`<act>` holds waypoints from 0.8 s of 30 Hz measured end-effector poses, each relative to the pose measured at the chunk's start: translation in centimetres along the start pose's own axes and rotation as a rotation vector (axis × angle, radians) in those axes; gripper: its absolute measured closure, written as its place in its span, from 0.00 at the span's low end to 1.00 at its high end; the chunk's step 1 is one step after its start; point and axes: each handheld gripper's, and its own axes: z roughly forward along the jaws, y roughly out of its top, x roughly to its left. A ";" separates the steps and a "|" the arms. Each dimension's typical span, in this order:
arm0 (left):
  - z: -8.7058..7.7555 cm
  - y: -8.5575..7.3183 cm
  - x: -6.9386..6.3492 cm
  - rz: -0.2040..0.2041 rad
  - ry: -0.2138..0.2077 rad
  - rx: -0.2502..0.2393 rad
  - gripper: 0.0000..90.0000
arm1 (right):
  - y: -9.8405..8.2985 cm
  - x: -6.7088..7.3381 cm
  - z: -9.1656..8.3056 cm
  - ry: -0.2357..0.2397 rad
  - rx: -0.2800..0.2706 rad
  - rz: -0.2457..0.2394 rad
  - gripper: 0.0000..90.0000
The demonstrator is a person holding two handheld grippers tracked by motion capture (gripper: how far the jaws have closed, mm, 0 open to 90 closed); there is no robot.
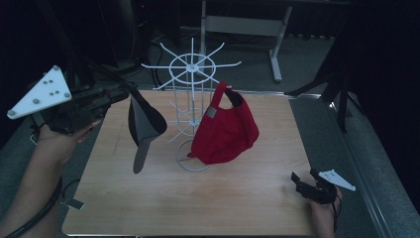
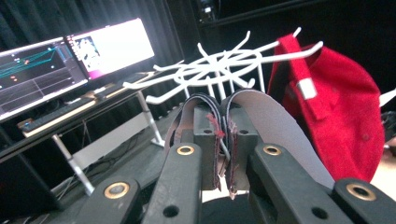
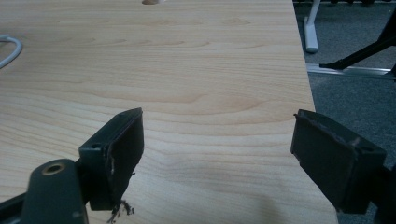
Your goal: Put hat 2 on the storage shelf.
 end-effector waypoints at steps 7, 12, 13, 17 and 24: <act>0.8 1.4 -0.4 0.012 -0.028 -0.026 0.95 | 0.0 0.0 0.0 0.000 0.000 0.000 0.19; 1.8 2.4 -0.8 0.018 -0.043 -0.041 0.95 | 0.0 0.0 0.0 0.001 0.000 0.001 0.19; 2.1 2.5 -0.9 0.021 -0.043 -0.043 0.95 | 0.0 0.0 0.0 0.001 0.001 0.002 0.19; 3.1 3.1 -1.2 0.025 -0.058 -0.045 0.95 | 0.0 0.0 0.0 0.002 0.000 0.003 0.19; 4.3 3.3 -2.3 0.033 -0.109 -0.036 0.95 | 0.0 -0.1 0.0 0.005 0.002 0.005 0.19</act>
